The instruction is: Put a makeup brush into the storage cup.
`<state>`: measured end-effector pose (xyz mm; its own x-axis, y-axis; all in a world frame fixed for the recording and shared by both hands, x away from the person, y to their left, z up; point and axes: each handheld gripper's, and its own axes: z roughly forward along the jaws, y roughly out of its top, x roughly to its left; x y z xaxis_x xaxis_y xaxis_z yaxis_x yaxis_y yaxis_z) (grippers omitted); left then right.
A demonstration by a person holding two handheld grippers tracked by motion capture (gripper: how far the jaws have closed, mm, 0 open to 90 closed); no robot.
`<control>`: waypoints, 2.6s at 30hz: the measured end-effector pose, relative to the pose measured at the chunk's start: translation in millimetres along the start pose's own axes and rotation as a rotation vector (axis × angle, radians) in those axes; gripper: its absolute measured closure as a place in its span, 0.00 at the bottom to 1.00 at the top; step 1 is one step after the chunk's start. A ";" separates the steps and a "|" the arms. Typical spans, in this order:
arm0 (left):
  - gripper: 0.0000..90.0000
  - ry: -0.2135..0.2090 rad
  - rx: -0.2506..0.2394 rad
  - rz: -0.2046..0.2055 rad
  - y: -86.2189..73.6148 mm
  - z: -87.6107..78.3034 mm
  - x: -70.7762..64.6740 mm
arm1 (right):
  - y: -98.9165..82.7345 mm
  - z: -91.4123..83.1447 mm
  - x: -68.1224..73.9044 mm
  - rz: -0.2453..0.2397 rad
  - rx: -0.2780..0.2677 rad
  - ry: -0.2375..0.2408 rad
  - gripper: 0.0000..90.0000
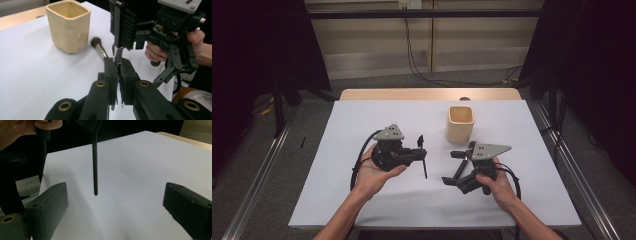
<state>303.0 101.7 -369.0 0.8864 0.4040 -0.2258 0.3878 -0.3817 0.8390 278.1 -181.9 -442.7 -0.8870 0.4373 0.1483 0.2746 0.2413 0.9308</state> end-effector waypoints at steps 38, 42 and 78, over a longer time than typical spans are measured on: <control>0.95 -0.030 0.029 -0.010 -0.1 14.2 -4.7 | 21.3 31.3 14.9 0.002 0.003 0.052 0.58; 0.95 -0.027 0.028 -0.010 -0.4 14.4 -4.2 | 21.0 31.3 14.2 0.008 0.007 0.052 0.71; 0.94 -0.041 -0.026 -0.009 -7.0 17.9 -2.5 | 21.4 28.6 11.3 0.024 0.011 0.052 0.96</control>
<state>302.7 88.5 -383.2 0.8928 0.3728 -0.2528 0.3892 -0.3562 0.8495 284.6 -147.0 -430.7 -0.8982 0.3974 0.1880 0.2999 0.2412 0.9230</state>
